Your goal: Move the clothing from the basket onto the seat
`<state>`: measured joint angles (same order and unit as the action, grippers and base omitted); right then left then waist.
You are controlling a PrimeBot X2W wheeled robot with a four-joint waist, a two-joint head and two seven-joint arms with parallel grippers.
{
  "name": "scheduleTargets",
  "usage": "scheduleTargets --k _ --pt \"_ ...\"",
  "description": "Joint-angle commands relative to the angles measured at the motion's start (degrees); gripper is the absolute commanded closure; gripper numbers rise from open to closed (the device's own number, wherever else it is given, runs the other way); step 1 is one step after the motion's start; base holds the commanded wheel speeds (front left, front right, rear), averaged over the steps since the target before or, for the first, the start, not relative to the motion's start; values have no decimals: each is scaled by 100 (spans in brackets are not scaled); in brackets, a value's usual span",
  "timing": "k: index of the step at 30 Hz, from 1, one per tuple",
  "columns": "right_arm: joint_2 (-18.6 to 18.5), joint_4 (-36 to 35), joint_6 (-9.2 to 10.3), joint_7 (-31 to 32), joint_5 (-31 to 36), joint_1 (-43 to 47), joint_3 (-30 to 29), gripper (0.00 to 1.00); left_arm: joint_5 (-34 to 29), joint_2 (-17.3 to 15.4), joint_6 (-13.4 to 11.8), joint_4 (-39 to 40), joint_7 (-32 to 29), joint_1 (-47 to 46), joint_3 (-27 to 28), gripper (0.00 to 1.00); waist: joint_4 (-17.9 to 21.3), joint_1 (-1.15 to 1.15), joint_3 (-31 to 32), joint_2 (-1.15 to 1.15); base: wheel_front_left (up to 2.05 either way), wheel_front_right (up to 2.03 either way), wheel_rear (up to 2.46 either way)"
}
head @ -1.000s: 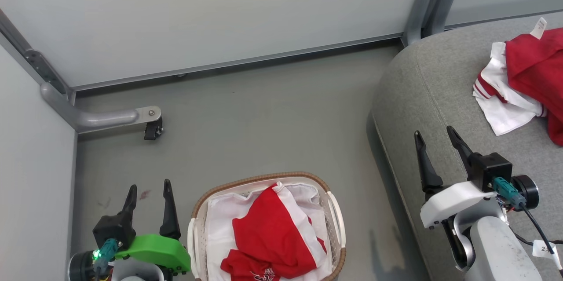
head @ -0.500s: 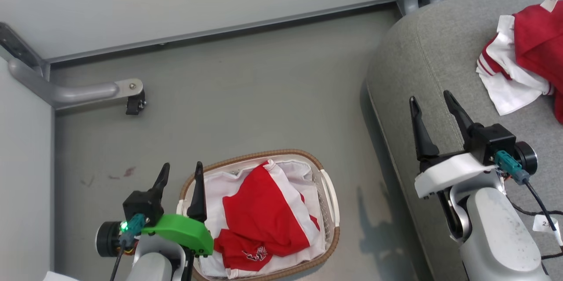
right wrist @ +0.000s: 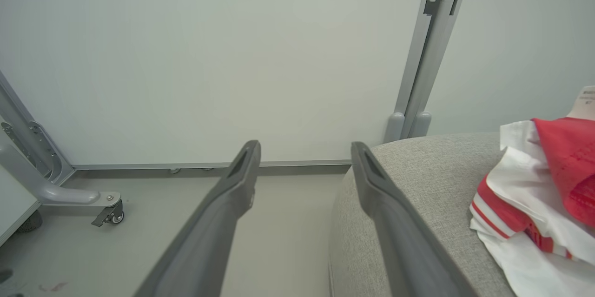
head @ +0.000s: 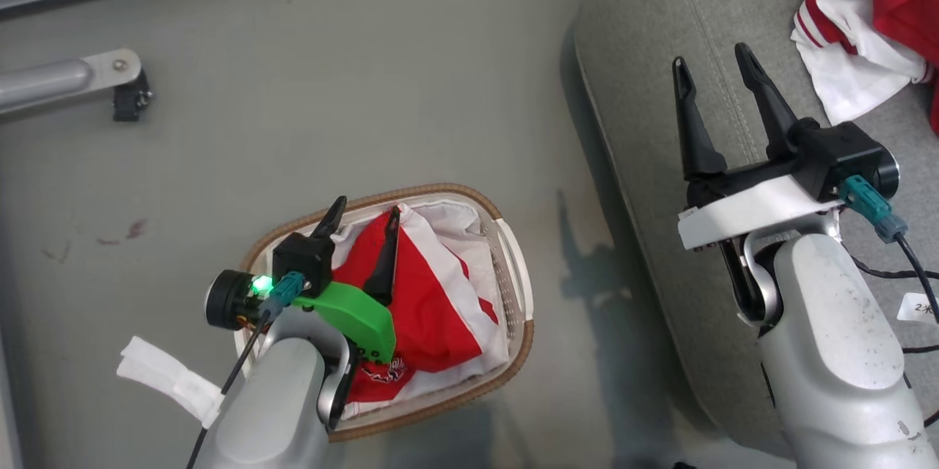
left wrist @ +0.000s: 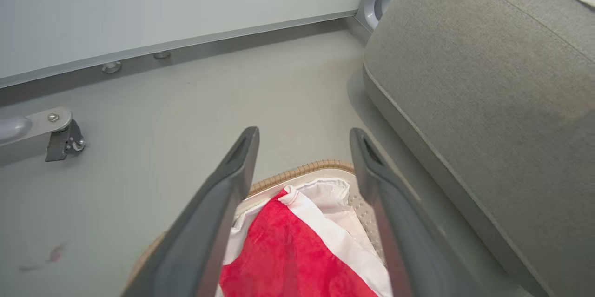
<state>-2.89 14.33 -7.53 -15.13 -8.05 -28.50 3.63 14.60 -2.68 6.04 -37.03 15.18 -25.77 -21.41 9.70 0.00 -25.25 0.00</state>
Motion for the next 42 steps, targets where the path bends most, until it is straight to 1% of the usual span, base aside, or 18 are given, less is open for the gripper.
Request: scheduleTargets --k 1,4,10,13,18,24,28,31,34,39,42 --pt "-12 -69 8 -3 -50 -123 34 0 67 -40 35 -105 -4 -191 -62 0 439 0 -567 0 0 0 0" --pt "-10 -180 8 -2 -145 -261 86 0 37 -42 83 -447 -4 -446 -337 0 583 0 -827 0 0 0 0" --pt "-8 -479 8 -3 -344 -491 270 0 28 -42 132 -1171 -5 -935 -689 0 852 0 -1342 0 0 0 0" --pt "-5 -640 8 -3 -425 -584 342 0 77 -44 141 -1515 -4 -1153 -851 0 947 0 -1555 0 0 0 0" --pt "-6 -889 8 -3 -548 -772 459 0 312 -45 151 -2015 -5 -1452 -1288 0 1110 0 -1907 0 0 0 0" --pt "-6 -1121 8 -3 -612 -908 545 0 538 -53 153 -2547 -13 -1738 -1848 0 1214 0 -2179 0 0 0 0" --pt "-9 -1246 8 -3 -609 -997 594 0 495 -139 152 -3022 -50 -1988 -2073 0 1281 0 -2346 0 0 0 0" --pt "-10 -1310 8 -2 -562 -988 549 0 415 -115 153 -3294 -108 -2114 -2200 0 1259 0 -2419 0 0 0 0" --pt "-9 -1358 8 -3 -514 -971 513 0 347 -133 64 -3502 -306 -2214 -2314 0 1222 0 -2484 0 0 0 0" --pt "-8 -1401 8 -3 -488 -962 506 0 238 -208 -210 -3641 -666 -2315 -2434 0 1167 0 -2565 0 0 0 0" --pt "-10 -1412 8 -3 -486 -1016 527 0 225 -245 -294 -3667 -862 -2348 -2469 0 1143 0 -2598 0 0 0 0"
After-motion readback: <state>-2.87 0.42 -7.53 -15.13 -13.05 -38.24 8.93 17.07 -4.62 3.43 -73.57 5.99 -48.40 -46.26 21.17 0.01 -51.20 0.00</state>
